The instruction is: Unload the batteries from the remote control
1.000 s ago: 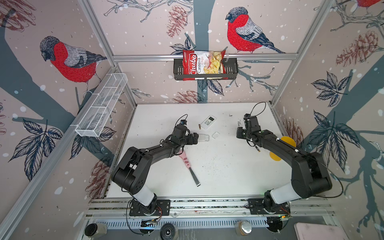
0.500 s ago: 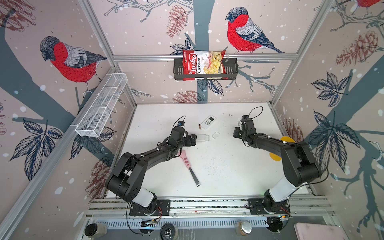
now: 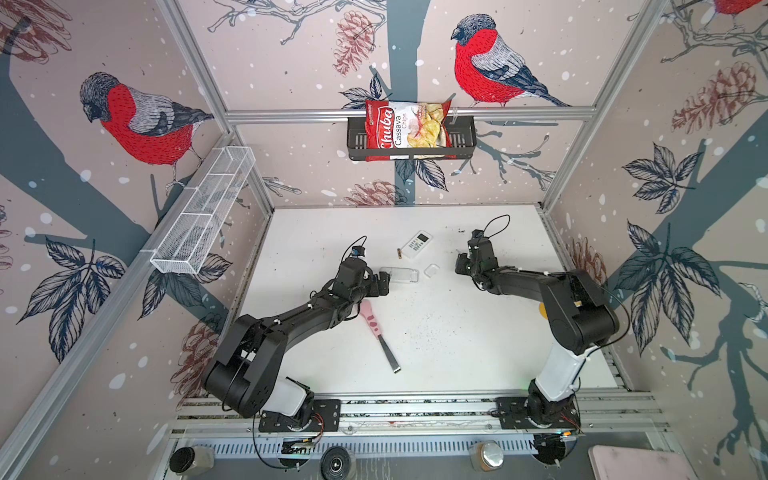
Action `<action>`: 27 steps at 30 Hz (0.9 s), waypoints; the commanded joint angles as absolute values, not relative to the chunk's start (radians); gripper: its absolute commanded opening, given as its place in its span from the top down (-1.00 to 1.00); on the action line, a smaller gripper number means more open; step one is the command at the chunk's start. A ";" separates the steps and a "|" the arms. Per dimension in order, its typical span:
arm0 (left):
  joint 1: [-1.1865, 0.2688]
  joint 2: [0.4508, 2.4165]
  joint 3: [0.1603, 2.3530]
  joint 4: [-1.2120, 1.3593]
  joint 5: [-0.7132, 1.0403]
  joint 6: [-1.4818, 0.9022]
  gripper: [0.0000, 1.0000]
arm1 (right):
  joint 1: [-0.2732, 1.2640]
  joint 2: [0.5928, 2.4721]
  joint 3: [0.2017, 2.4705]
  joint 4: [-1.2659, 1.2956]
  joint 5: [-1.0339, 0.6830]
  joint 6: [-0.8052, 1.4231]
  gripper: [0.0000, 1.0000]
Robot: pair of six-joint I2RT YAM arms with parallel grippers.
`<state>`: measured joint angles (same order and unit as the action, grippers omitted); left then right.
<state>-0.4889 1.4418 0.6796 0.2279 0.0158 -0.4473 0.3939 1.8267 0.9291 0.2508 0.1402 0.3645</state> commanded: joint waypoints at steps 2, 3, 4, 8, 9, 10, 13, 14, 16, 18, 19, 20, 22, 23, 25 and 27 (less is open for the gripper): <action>-0.497 1.415 0.676 0.243 -0.016 -0.455 -0.92 | 0.398 1.862 0.934 0.107 0.146 0.349 0.52; -0.497 1.407 0.673 0.241 -0.021 -0.454 -0.92 | 0.399 1.865 0.937 0.104 0.148 0.349 0.47; -0.497 1.399 0.673 0.235 -0.023 -0.457 -0.92 | 0.400 1.868 0.936 0.103 0.147 0.350 0.44; -0.499 1.368 0.665 0.220 -0.031 -0.461 -0.92 | 0.407 1.871 0.940 0.101 0.144 0.347 0.33; -0.500 1.360 0.663 0.213 -0.034 -0.463 -0.92 | 0.408 1.872 0.942 0.099 0.142 0.348 0.32; -0.502 1.353 0.662 0.207 -0.038 -0.464 -0.92 | 0.411 1.874 0.943 0.098 0.143 0.348 0.31; -0.506 1.322 0.659 0.179 -0.055 -0.464 -0.92 | 0.414 1.873 0.943 0.098 0.139 0.348 0.26; -0.509 1.310 0.655 0.169 -0.061 -0.464 -0.92 | 0.416 1.870 0.941 0.098 0.139 0.347 0.21; -0.513 1.281 0.654 0.145 -0.070 -0.460 -0.92 | 0.417 1.865 0.937 0.100 0.140 0.348 0.10; -0.519 1.253 0.658 0.109 -0.079 -0.457 -0.93 | 0.416 1.851 0.932 0.100 0.140 0.346 0.03; -0.522 1.241 0.659 0.094 -0.087 -0.457 -0.93 | 0.417 1.844 0.930 0.099 0.139 0.346 -0.02; -0.525 1.223 0.659 0.075 -0.094 -0.457 -0.93 | 0.416 1.834 0.927 0.100 0.137 0.344 -0.08; -0.532 1.191 0.658 0.049 -0.098 -0.443 -0.93 | 0.417 1.810 0.921 0.101 0.138 0.343 -0.18; -0.536 1.178 0.659 0.037 -0.096 -0.435 -0.93 | 0.417 1.797 0.919 0.100 0.139 0.342 -0.23; -0.542 1.159 0.678 -0.007 -0.103 -0.424 -0.93 | 0.419 1.775 0.918 0.097 0.135 0.340 -0.30; -0.553 1.144 0.707 -0.054 -0.125 -0.411 -0.93 | 0.420 1.749 0.919 0.096 0.129 0.340 -0.35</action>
<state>-0.5446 1.1622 0.6781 0.0200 -0.0887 -0.4435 0.4164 1.7752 0.9195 0.1017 0.1360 0.3424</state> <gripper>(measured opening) 0.964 0.671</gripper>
